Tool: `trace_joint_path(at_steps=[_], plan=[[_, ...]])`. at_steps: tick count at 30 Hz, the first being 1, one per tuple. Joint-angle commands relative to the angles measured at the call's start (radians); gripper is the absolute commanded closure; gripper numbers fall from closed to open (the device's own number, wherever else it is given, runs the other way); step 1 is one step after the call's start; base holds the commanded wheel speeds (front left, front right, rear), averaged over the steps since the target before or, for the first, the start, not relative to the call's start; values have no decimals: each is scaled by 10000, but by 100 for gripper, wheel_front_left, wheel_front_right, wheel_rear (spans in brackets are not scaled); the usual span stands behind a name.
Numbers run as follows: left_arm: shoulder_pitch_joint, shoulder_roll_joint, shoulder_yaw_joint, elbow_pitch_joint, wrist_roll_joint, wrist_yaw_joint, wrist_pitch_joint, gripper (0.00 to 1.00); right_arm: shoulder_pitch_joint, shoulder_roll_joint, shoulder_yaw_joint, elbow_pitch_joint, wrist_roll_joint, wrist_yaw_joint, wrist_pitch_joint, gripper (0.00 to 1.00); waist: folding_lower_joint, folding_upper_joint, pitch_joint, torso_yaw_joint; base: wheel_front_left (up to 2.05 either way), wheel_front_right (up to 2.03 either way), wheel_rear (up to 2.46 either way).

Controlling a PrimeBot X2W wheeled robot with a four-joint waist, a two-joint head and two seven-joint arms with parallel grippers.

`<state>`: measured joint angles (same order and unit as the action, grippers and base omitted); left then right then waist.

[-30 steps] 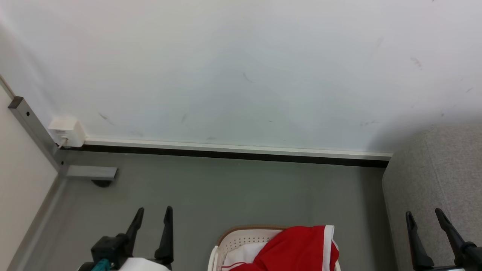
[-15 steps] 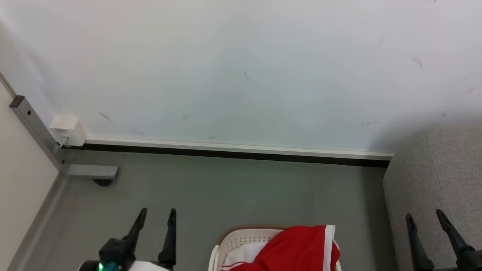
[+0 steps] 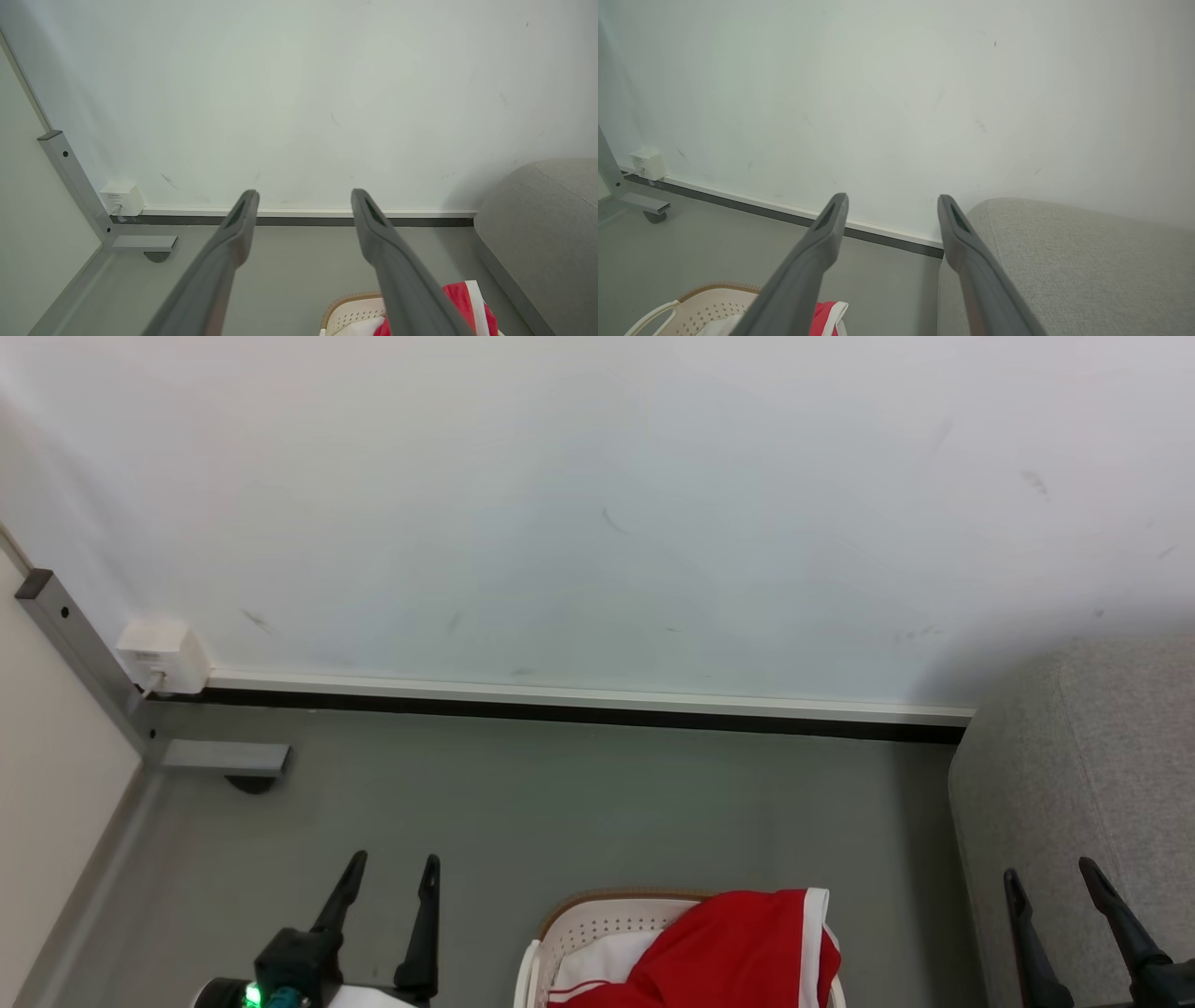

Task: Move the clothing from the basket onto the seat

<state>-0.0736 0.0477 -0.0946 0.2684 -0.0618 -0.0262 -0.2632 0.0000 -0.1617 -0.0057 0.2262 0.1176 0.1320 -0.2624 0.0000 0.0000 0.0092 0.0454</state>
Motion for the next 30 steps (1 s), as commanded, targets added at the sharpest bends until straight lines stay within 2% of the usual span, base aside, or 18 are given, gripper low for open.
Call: trace_joint_path(at_steps=[1, 9, 17, 23, 30], plan=[[16, 57, 38, 16, 72, -13, -25, 0, 4, -19, -41, -38, 106, -24, -38, 0, 0, 0, 26, -18, 0, 0, 0], [-131, 53, -49, 163, -229, -172, -23, 0, -125, 101, -148, -49, 430, -23, -36, 0, 0, 0, 258, -130, 0, 0, 0], [-747, 52, -411, 57, -400, -292, -18, 0, -590, 129, -212, -228, 700, -24, -36, 0, 0, 0, 1004, -497, 0, 0, 0], [-1684, 56, -1325, 354, -691, -437, -17, 0, -1136, 195, -351, -487, 766, -23, -35, 0, 0, 0, 1982, -932, 0, 0, 0], [-3438, 55, -2796, 2305, -865, -505, -17, 0, -2010, 317, -355, -987, 863, -23, -21, 0, 0, 0, 3379, -1508, 0, 0, 0]])
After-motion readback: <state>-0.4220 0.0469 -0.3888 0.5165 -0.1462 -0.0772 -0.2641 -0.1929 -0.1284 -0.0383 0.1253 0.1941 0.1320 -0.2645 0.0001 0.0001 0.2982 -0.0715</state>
